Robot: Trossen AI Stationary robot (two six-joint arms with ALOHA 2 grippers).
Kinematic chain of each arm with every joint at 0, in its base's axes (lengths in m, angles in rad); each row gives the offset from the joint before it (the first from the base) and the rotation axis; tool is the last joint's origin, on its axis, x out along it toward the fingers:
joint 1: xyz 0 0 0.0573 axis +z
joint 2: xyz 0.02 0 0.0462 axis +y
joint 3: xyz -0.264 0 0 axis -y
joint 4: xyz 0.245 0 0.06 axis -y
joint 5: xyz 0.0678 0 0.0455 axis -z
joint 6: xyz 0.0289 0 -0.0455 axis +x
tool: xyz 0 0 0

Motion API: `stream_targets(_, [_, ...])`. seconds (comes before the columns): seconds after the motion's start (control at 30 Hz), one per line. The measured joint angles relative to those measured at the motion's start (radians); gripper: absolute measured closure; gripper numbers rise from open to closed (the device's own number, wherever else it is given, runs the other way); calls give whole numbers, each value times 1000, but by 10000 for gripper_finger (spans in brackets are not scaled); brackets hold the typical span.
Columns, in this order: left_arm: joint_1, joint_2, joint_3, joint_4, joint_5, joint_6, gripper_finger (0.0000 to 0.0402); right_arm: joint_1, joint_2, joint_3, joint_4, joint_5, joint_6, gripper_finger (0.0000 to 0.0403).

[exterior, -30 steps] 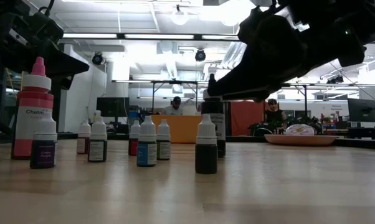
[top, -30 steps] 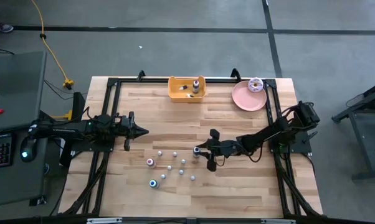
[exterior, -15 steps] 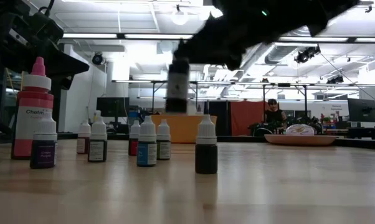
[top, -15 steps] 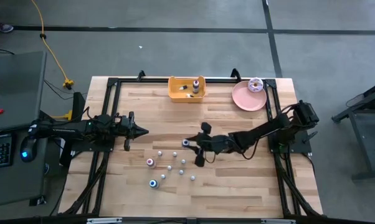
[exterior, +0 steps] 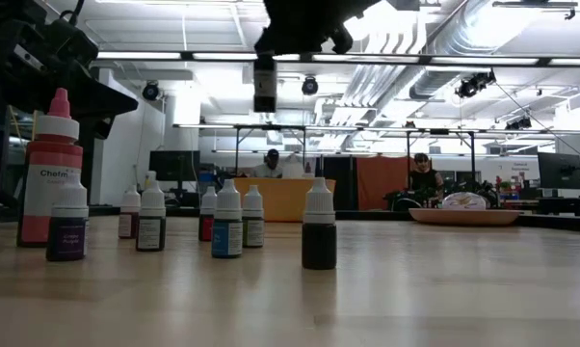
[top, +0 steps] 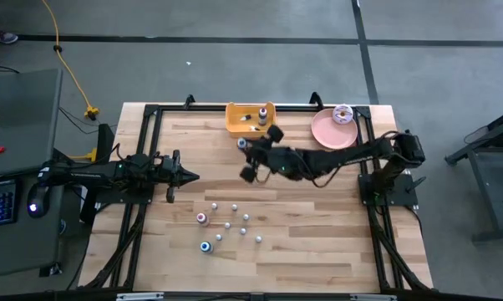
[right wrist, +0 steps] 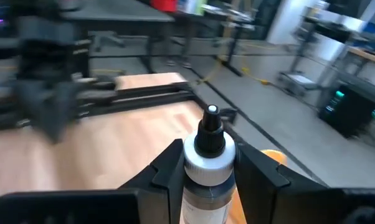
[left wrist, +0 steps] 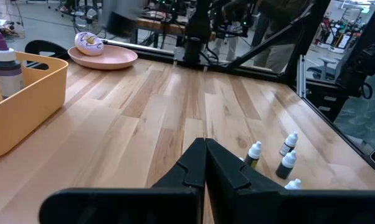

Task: Pick & Place food coloring
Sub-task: Put the big black food coloring bottle into the yellow bin

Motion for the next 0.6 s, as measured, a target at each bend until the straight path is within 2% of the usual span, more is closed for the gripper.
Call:
stream_targets(0.27, [0,0,0,0,0,0,401,-157,5,10,-33,2,121,296])
stream_targets(0.6, [0,0,0,0,0,0,401,-303,72,10,-62,-85,209,296])
